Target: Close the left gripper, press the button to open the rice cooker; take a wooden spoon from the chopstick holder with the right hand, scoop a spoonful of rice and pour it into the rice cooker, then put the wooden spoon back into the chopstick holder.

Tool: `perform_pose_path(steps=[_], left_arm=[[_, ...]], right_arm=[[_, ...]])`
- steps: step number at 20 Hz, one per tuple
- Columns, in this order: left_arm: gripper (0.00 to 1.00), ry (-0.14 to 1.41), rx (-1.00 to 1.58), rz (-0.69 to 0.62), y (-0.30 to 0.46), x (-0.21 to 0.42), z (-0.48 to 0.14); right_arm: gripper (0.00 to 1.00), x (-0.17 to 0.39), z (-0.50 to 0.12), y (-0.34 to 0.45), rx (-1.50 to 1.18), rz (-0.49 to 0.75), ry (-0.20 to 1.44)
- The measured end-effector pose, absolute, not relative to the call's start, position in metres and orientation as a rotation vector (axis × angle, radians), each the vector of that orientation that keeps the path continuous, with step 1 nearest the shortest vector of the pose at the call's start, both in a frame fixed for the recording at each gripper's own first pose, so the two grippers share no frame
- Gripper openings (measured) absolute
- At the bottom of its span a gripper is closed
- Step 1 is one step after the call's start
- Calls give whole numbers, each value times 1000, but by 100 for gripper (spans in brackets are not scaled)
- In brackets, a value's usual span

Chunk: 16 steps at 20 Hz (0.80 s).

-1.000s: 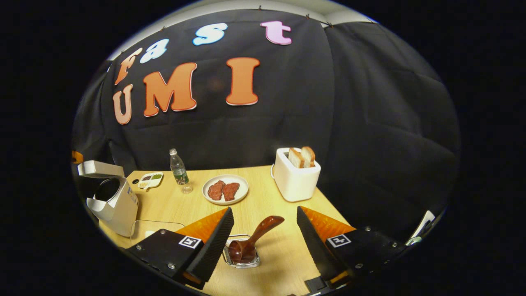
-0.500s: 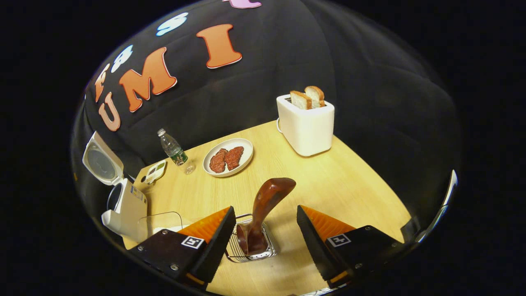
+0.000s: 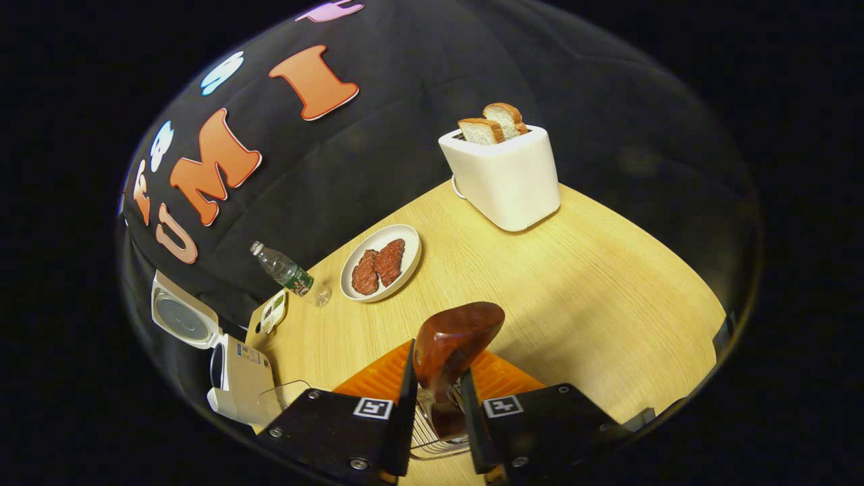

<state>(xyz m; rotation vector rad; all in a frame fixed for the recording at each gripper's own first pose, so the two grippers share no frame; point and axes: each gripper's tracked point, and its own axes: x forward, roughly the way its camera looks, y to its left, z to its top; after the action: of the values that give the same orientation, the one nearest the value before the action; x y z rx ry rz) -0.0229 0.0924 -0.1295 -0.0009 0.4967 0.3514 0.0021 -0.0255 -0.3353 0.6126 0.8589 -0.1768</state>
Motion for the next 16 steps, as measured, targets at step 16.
perform_pose_path(steps=[16], left_arm=[[87,441,38,364,58,-51,-115]], right_arm=[[10,-5,-266,-39,566,-152,650]])
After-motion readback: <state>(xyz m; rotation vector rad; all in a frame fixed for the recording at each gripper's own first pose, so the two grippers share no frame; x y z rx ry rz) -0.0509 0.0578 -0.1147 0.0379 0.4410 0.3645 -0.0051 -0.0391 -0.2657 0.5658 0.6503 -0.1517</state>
